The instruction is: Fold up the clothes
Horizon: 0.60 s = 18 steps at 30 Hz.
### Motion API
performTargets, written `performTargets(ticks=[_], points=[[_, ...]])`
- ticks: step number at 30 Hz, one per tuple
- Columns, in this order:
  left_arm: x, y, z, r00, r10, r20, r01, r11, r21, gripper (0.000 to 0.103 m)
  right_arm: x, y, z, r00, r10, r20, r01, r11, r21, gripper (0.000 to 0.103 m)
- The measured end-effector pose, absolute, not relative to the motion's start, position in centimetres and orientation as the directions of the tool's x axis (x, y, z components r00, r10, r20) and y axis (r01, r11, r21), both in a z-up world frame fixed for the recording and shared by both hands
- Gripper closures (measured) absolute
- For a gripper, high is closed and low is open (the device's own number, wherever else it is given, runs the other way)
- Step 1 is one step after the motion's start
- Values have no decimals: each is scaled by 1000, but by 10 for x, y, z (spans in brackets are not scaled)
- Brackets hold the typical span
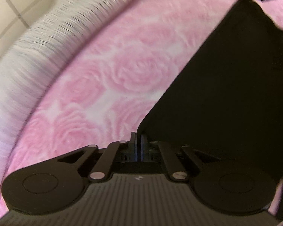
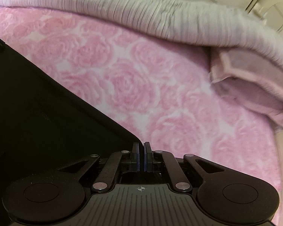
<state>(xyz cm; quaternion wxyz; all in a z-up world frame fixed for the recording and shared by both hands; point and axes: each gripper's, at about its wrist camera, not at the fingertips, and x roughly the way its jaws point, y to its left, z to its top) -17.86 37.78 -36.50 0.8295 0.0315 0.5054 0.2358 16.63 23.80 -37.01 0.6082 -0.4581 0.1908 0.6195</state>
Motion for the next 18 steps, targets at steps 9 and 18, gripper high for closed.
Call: performTargets(ticks=[9, 18], points=[[-252, 260, -274, 459, 461, -759, -525, 830, 187, 101, 108, 124, -295, 223, 663, -715, -917, -107, -384, 100], [-316, 131, -307, 416, 178, -892, -666, 727, -165, 99, 38, -29, -313, 288, 360, -887, -940, -70, -334, 103]])
